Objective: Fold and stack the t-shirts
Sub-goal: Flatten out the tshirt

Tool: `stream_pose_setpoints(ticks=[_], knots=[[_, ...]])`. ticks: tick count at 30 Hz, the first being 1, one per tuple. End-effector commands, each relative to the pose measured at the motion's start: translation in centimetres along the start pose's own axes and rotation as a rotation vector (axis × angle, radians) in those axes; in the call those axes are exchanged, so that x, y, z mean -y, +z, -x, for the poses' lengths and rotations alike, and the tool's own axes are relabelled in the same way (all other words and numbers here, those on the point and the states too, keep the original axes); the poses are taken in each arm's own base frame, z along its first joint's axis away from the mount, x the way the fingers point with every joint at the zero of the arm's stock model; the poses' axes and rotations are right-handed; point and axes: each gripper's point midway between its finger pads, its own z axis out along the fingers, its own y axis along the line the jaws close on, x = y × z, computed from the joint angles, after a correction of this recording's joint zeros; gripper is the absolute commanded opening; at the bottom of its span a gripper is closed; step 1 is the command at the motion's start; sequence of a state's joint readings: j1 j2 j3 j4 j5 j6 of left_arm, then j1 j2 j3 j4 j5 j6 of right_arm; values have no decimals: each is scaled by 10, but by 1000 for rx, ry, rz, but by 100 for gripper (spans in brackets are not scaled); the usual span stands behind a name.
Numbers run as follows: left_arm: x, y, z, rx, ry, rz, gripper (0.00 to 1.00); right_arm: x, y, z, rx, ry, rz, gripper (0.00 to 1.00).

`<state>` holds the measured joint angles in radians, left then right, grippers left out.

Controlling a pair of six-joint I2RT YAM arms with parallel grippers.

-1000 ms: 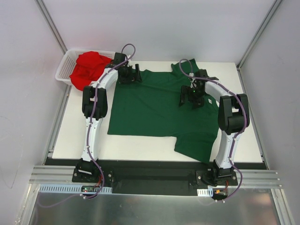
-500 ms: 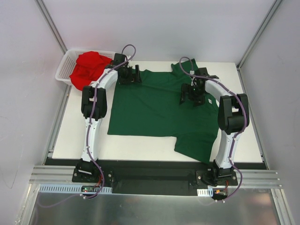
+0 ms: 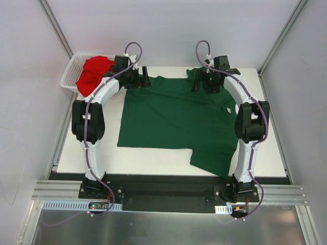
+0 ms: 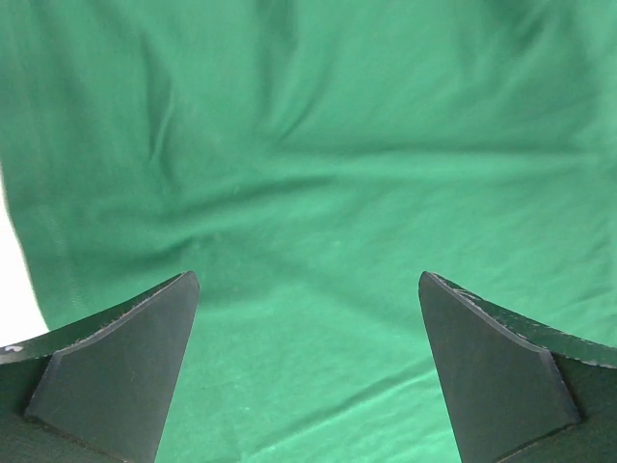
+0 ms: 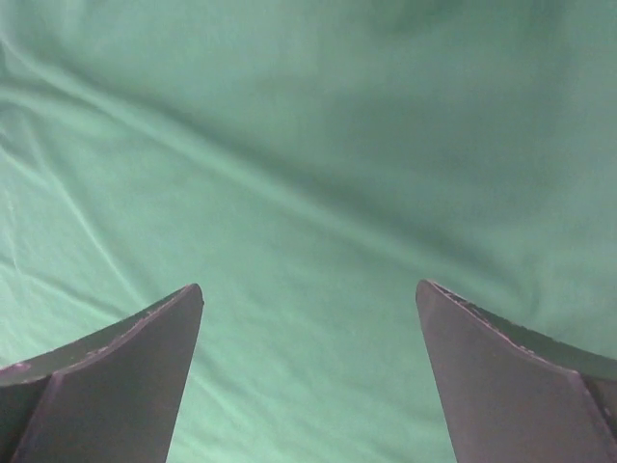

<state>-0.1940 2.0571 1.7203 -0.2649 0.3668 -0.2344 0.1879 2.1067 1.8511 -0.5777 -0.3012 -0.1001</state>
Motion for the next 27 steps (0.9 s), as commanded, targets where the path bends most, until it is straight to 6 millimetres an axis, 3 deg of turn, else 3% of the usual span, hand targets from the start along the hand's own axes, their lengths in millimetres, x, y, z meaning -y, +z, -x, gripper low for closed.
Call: stream_pose_setpoints(ticks=[1,3,9,27], knots=[[17,-35,38,140,70,-31,99,-4,24,9,-29,-22,50,96],[15,-34,36,137,71,-26,99,-1,38,14,-40,-13,55,96],[11,-30,24,126,59,-22,99,4,62,2,-92,12,81,96],[5,-25,16,124,50,-14,99,30,66,-3,-132,27,106,96]])
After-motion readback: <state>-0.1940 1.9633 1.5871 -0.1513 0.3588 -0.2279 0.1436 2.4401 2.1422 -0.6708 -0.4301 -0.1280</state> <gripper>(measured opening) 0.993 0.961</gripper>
